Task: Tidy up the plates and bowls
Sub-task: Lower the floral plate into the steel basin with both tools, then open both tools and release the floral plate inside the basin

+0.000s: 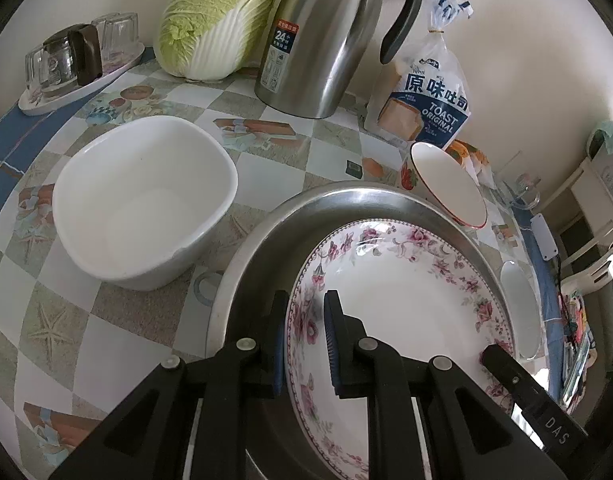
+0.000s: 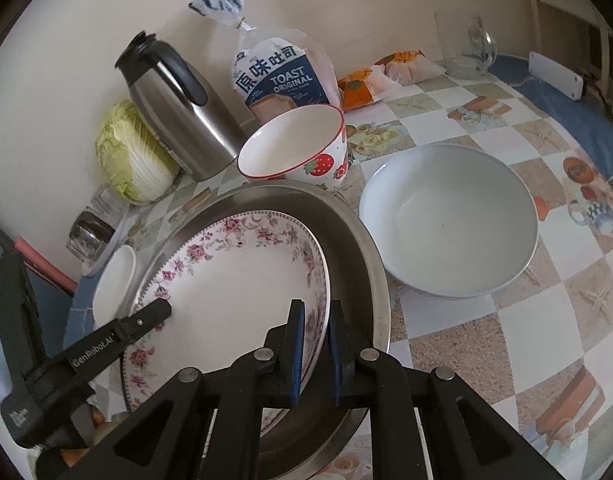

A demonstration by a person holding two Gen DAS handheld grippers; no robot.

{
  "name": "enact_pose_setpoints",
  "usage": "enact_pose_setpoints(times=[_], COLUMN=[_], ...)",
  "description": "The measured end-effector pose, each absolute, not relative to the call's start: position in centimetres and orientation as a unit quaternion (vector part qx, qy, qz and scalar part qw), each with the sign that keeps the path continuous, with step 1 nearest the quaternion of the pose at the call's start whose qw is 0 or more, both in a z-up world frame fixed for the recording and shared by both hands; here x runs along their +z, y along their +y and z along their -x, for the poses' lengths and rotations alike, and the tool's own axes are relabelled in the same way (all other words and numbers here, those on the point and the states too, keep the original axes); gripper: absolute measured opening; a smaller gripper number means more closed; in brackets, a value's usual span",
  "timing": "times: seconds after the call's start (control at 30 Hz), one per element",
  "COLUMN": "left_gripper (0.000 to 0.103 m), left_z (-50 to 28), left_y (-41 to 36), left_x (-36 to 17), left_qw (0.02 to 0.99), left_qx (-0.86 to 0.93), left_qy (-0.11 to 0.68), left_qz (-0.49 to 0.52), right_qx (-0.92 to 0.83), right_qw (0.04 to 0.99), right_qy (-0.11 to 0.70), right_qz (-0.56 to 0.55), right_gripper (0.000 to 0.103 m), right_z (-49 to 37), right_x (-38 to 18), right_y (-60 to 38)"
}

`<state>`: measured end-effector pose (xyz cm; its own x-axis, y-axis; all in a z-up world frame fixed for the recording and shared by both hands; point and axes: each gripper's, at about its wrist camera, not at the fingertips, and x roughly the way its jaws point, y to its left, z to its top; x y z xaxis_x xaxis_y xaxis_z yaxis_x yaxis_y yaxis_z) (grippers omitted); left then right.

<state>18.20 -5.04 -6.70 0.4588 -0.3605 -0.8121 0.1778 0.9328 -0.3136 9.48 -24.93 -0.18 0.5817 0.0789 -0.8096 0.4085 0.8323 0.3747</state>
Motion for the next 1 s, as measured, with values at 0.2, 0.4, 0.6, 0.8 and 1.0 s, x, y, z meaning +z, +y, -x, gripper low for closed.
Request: enact_pose_setpoints(times=[0.2,0.4,0.6,0.8,1.0], left_gripper=[0.016,0.017,0.017,0.018,0.019], left_z=[-18.2,-18.2,-18.1,-18.1,-18.1], left_y=[-5.2,-5.3,-5.3,-5.4,-5.5], left_x=[-6.8,-6.8,-6.8,-6.8,-6.8], left_qw=[0.849,0.848,0.848,0.849,0.848], left_qx=[-0.153,-0.151,-0.151,-0.147,-0.147], left_qy=[0.499,0.501,0.502,0.503,0.504], left_qz=[0.082,0.080,0.076,0.071,0.070], right_qx=[-0.105,-0.110,-0.114,-0.116,-0.116], right_qw=[0.852,0.852,0.853,0.853,0.853], right_qy=[0.452,0.460,0.468,0.473,0.475], right_qz=[-0.242,-0.224,-0.203,-0.187,-0.185], right_gripper=[0.014,0.013,0.014,0.014,0.014], right_z=[-9.6,-9.7,-9.9,-10.1,-10.1], right_x=[-0.1,0.0,0.1,0.2,0.3], right_y=[-24.4,-24.1,-23.6,-23.4,-23.3])
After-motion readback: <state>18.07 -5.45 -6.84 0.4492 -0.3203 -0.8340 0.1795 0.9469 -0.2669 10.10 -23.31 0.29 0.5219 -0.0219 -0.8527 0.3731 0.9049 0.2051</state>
